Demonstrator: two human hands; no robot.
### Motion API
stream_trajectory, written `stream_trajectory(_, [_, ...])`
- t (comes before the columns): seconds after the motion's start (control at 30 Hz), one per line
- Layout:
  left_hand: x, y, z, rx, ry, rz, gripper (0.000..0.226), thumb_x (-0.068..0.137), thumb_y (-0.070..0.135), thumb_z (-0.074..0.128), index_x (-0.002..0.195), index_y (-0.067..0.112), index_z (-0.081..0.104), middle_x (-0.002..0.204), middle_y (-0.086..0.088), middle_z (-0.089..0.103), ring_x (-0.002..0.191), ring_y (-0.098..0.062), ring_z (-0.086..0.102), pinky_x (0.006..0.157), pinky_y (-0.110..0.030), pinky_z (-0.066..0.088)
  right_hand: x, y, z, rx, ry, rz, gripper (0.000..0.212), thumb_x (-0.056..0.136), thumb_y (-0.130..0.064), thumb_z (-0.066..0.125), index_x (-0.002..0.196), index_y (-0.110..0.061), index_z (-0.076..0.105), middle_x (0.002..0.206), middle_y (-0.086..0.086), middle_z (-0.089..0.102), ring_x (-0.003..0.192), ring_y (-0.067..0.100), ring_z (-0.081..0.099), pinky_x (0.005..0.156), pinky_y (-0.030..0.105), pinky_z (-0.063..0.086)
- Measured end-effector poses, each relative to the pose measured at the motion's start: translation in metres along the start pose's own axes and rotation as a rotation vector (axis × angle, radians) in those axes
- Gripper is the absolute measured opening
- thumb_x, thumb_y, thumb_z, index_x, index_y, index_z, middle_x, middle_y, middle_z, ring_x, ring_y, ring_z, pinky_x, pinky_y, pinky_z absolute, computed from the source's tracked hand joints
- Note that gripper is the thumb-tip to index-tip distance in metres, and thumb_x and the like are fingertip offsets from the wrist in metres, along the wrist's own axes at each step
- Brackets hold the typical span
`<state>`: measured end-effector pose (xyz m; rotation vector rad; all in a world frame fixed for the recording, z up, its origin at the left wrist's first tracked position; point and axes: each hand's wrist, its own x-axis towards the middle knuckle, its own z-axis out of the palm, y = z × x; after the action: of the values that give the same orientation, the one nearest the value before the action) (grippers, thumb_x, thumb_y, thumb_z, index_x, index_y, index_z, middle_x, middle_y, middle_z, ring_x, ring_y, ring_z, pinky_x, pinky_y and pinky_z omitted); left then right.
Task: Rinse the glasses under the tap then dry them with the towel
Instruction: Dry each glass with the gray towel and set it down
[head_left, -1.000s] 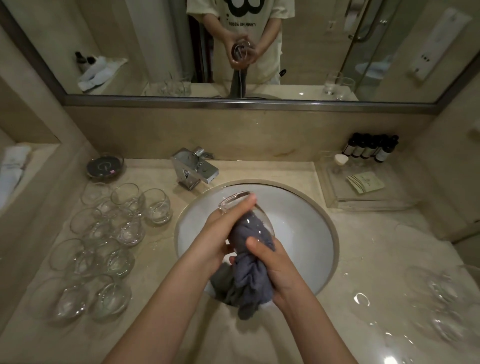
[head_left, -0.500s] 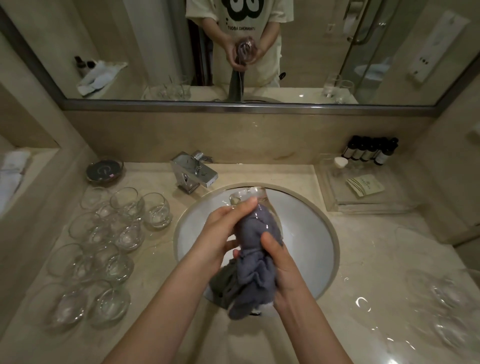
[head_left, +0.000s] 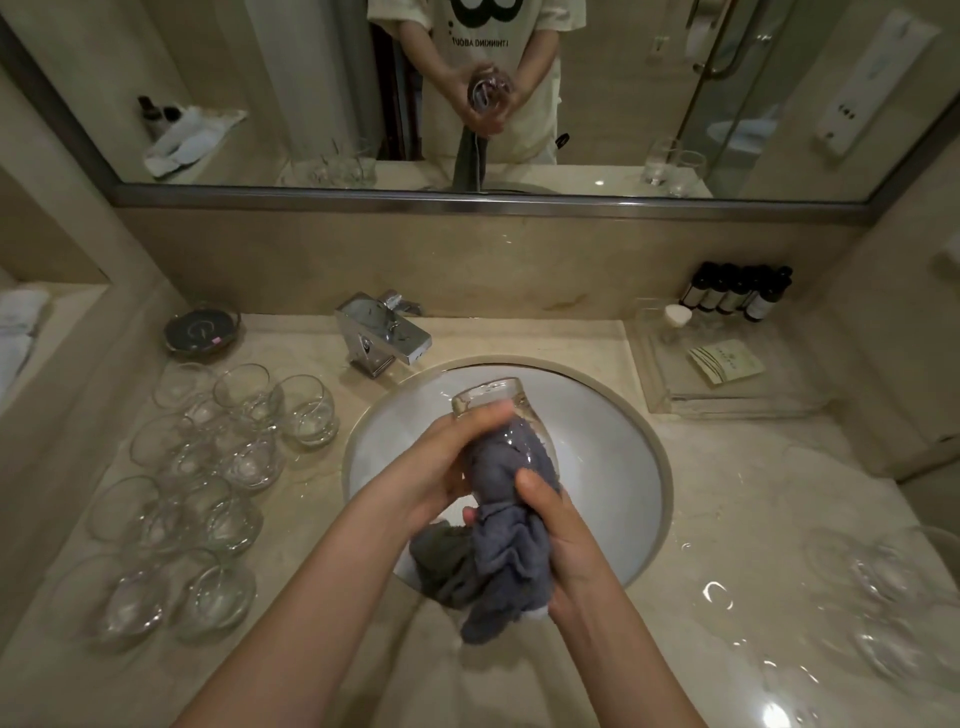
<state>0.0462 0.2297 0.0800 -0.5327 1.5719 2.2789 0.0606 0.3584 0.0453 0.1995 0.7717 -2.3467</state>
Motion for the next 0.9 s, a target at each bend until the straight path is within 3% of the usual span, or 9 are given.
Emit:
stream_trajectory(0.07, [0.003,0.001,0.003,-0.020,0.105,0.023,0.055,0.058,0.048,0.085,0.100,0.016,0.072,0.089,-0.007,0.071,0.082,-0.020,0.068,0.074,-0.033,0.052,0.003,-0.003,-0.001,-0.329,0.008,-0.060,0.049,0.049,-0.022,0.089,0.096,-0.019,0.076,0.096,0.013,0.073,0.081,0.021,0.070,0.076,0.039,0.058])
stream_trajectory(0.13, [0.007,-0.004,0.002,-0.070,0.212,0.101,0.039,0.053,0.035,0.090,0.083,0.014,0.075,0.083,-0.009,0.069,0.078,-0.023,0.066,0.075,-0.032,0.051,0.002,-0.001,0.002,-0.510,0.004,-0.082,0.037,0.060,-0.023,0.079,0.098,-0.026,0.076,0.099,0.008,0.073,0.088,0.018,0.068,0.088,0.041,0.053])
stream_trajectory(0.23, [0.005,-0.010,-0.003,-0.138,0.121,0.191,0.026,0.049,0.029,0.083,0.070,0.014,0.076,0.082,-0.008,0.072,0.079,-0.022,0.067,0.076,-0.033,0.054,-0.002,0.003,0.003,-0.191,-0.017,0.052,0.078,0.042,-0.020,0.095,0.113,-0.009,0.066,0.098,0.019,0.071,0.077,0.025,0.070,0.071,0.037,0.059])
stream_trajectory(0.3, [0.004,-0.012,-0.008,-0.231,-0.048,0.221,0.043,0.039,0.028,0.087,0.078,0.012,0.077,0.088,-0.008,0.074,0.082,-0.022,0.071,0.074,-0.032,0.059,-0.007,0.007,0.005,0.064,0.006,0.161,0.115,0.024,-0.016,0.100,0.127,-0.001,0.052,0.088,0.026,0.068,0.063,0.033,0.069,0.056,0.038,0.059])
stream_trajectory(0.4, [0.006,-0.009,-0.018,-0.251,-0.186,0.230,0.074,0.030,0.040,0.097,0.094,0.010,0.073,0.098,-0.011,0.074,0.091,-0.024,0.072,0.078,-0.035,0.060,-0.009,0.003,0.013,0.110,-0.006,0.193,0.118,0.015,-0.010,0.099,0.122,0.002,0.053,0.076,0.028,0.067,0.052,0.034,0.066,0.047,0.038,0.057])
stream_trajectory(0.53, [0.006,0.000,-0.046,0.055,-0.217,0.164,0.065,0.044,0.042,0.092,0.102,0.019,0.074,0.110,-0.006,0.071,0.103,-0.024,0.064,0.088,-0.037,0.052,-0.004,-0.011,0.015,-0.155,-0.094,0.122,0.063,0.025,-0.019,0.098,0.085,-0.010,0.078,0.083,0.017,0.072,0.062,0.024,0.069,0.053,0.033,0.058])
stream_trajectory(0.63, [0.007,0.017,-0.069,0.305,-0.291,0.008,0.066,0.044,0.051,0.089,0.102,0.025,0.074,0.112,-0.002,0.070,0.099,-0.021,0.065,0.078,-0.034,0.055,-0.003,-0.014,0.006,-0.411,-0.100,0.174,0.037,0.052,-0.013,0.081,0.089,-0.010,0.075,0.083,0.010,0.072,0.070,0.018,0.069,0.060,0.031,0.059])
stream_trajectory(0.77, [0.013,0.044,-0.072,0.776,-0.474,-0.327,0.067,0.049,0.058,0.081,0.106,0.024,0.071,0.109,-0.007,0.067,0.088,-0.023,0.065,0.065,-0.027,0.055,-0.003,-0.006,0.000,-0.550,-0.140,0.279,0.040,0.060,-0.012,0.075,0.097,-0.003,0.066,0.077,0.009,0.069,0.065,0.017,0.066,0.058,0.028,0.056])
stream_trajectory(0.9, [0.025,0.056,-0.063,1.051,-0.669,-0.599,0.086,0.056,0.053,0.072,0.126,0.007,0.057,0.085,0.000,0.073,0.066,-0.012,0.071,0.058,-0.022,0.055,0.001,0.002,0.004,-0.659,-0.181,0.341,0.046,0.056,-0.021,0.077,0.098,-0.004,0.067,0.080,0.009,0.067,0.068,0.017,0.065,0.061,0.029,0.056])
